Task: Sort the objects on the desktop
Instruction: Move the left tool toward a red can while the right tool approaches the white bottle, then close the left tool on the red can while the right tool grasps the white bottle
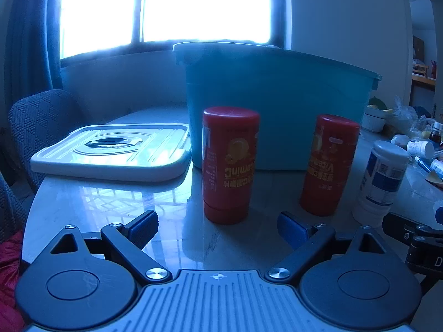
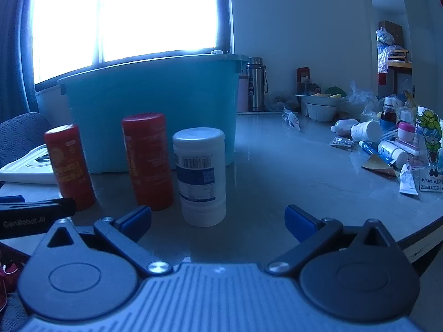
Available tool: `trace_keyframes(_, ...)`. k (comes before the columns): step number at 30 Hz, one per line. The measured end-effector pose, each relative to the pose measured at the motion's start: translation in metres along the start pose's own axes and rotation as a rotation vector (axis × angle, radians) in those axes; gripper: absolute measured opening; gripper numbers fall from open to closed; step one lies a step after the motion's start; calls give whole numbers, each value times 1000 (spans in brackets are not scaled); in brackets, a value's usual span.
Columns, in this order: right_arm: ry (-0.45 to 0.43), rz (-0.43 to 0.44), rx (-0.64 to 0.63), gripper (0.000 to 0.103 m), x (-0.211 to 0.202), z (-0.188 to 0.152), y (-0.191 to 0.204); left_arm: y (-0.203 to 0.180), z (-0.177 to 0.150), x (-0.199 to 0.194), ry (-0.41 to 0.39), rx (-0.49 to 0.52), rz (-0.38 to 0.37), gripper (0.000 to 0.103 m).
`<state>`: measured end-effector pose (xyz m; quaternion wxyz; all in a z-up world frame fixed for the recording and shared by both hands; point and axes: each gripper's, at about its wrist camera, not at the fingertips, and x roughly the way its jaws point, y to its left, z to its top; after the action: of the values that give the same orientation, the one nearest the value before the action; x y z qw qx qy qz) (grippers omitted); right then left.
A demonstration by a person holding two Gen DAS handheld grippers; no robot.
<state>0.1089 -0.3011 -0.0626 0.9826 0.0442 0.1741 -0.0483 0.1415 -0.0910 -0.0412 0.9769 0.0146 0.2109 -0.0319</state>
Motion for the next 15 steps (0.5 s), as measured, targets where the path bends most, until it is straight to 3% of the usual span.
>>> trace_keyframes(15, -11, 0, 3, 103, 47, 11, 1, -3, 13, 47, -13, 10, -20, 92)
